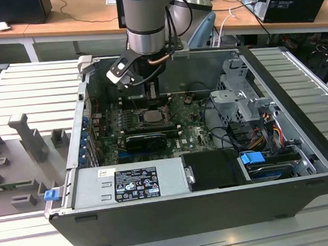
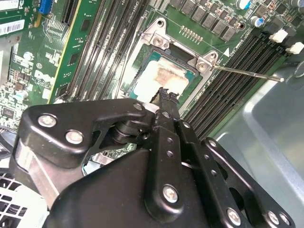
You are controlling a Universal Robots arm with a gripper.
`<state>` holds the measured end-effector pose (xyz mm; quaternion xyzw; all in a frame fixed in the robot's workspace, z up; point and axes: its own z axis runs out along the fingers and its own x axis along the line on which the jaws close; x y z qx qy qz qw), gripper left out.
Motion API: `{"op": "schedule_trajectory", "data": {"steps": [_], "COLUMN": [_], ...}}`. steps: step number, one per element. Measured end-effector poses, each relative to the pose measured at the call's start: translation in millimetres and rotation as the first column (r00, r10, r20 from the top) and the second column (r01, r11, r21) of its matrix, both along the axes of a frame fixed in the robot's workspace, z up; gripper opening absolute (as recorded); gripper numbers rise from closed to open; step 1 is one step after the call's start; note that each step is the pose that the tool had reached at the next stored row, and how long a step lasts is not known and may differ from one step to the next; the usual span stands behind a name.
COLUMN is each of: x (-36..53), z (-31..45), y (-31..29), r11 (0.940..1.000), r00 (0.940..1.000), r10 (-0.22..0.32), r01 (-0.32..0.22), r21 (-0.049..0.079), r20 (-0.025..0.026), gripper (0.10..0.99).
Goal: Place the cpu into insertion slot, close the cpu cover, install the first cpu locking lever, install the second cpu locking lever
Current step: 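Close the cpu cover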
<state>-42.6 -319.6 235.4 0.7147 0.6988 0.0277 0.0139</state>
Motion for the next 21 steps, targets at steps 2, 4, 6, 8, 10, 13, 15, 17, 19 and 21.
{"op": "schedule_trajectory", "data": {"steps": [2, 4, 6, 8, 10, 13, 15, 17, 19, 21], "x": [2.5, 7.0, 8.7, 8.9, 8.9, 9.2, 26.7, 26.7, 27.2, 30.2], "z": [0.0, -0.1, -0.2, 2.7, 12.6, 34.1, 34.4, 40.1, 40.2, 40.3], "y": [-0.3, -0.3, -0.4, -0.3, -0.3, -0.3, -0.3, -0.3, -0.3, -0.3], "r11": [1.0000, 1.0000, 1.0000, 1.0000, 1.0000, 1.0000, 1.0000, 1.0000, 1.0000, 1.0000], "r00": [1.0000, 1.0000, 1.0000, 1.0000, 1.0000, 1.0000, 1.0000, 1.0000, 1.0000, 1.0000], "r10": [0.000, 0.000, 0.000, 0.000, 0.000, 0.000, 0.000, 0.000, 0.000, 0.000], "r01": [0.000, 0.000, 0.000, 0.000, 0.000, 0.000, 0.000, 0.000, 0.000, 0.000], "r21": [0.000, 0.000, 0.000, 0.000, 0.000, 0.000, 0.000, 0.000, 0.002, 0.001], "r20": [-0.0001, -0.0017, -0.0026, -0.0026, -0.0025, -0.0026, -0.0090, -0.0093, -0.0092, -0.0092], "gripper": [0.106, 0.106, 0.106, 0.106, 0.106, 0.106, 0.106, 0.106, 0.106, 0.106]}}
